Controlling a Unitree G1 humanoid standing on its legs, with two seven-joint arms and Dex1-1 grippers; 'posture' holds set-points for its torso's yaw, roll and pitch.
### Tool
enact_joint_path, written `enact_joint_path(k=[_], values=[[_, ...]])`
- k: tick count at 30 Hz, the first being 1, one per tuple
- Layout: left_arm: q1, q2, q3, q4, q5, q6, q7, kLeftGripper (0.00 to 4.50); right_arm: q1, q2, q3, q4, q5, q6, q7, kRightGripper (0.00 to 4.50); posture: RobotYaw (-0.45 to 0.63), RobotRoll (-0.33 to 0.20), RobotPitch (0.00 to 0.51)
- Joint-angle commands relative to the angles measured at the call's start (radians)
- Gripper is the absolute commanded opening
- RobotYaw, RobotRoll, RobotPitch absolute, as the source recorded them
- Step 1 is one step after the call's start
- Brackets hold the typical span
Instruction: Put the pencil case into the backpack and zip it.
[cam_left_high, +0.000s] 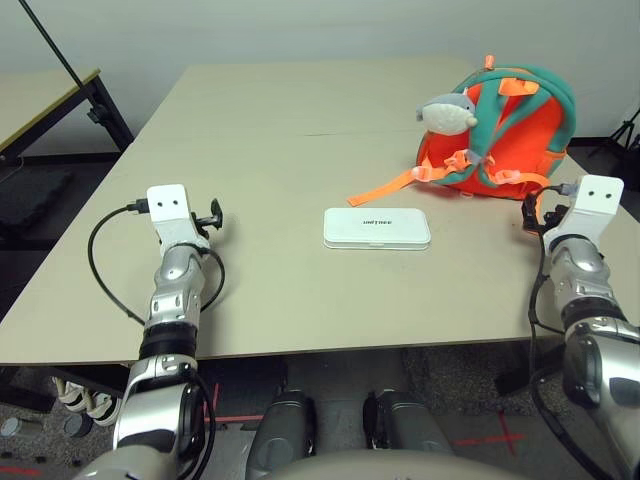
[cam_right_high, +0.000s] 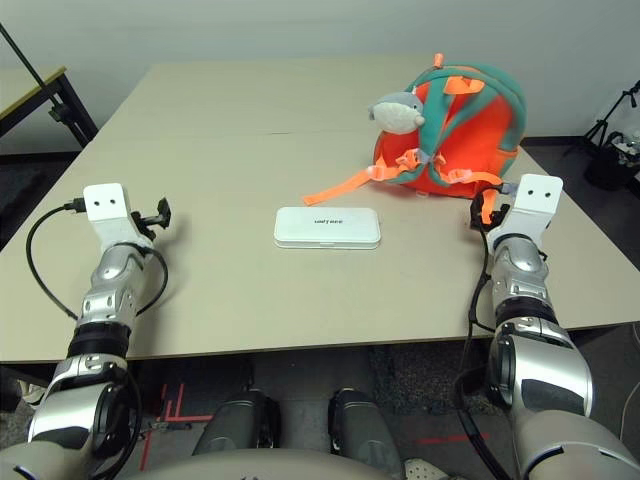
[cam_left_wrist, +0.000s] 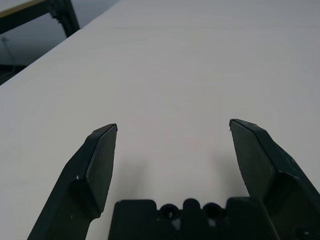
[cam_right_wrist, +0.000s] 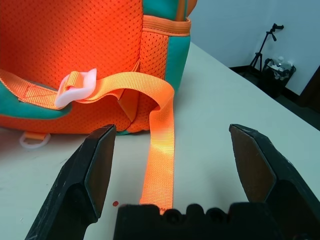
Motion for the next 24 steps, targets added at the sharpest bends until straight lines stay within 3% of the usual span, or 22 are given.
enact_joint_path(k=[1, 9, 17, 19, 22, 24], values=[[0.011, 0.02, 0.018, -0.061, 0.011, 0.025, 0.023, 4.5, 0.005, 0.007, -0.009, 0.016, 0.015, 0.006, 0.029, 4.49, 0.27, 0.0, 0.046], [-0.003, 0.033, 0.011, -0.107, -0.012, 0.063, -0.029, 4.5, 0.036, 0.037, -0.002, -0.08, 0.048, 0.048, 0.157, 4.49, 0.25, 0.0, 0.058], [-0.057, 0.106, -0.054, -0.097, -0.101, 0.043, -0.409, 4.5, 0.169, 0.019, 0.099, -0.395, 0.016, 0.177, 0.303, 4.49, 0.18, 0.0, 0.059], [-0.113, 0.135, -0.055, -0.056, -0.156, 0.08, -0.541, 4.5, 0.197, -0.008, 0.125, -0.506, 0.017, 0.225, 0.362, 4.49, 0.15, 0.0, 0.063], [-0.198, 0.173, -0.077, 0.006, -0.219, 0.14, -0.748, 4.5, 0.23, -0.051, 0.169, -0.642, 0.015, 0.297, 0.454, 3.86, 0.13, 0.0, 0.059], [-0.252, 0.188, -0.085, 0.046, -0.258, 0.177, -0.877, 4.5, 0.246, -0.074, 0.205, -0.712, 0.008, 0.34, 0.504, 3.11, 0.12, 0.0, 0.055]])
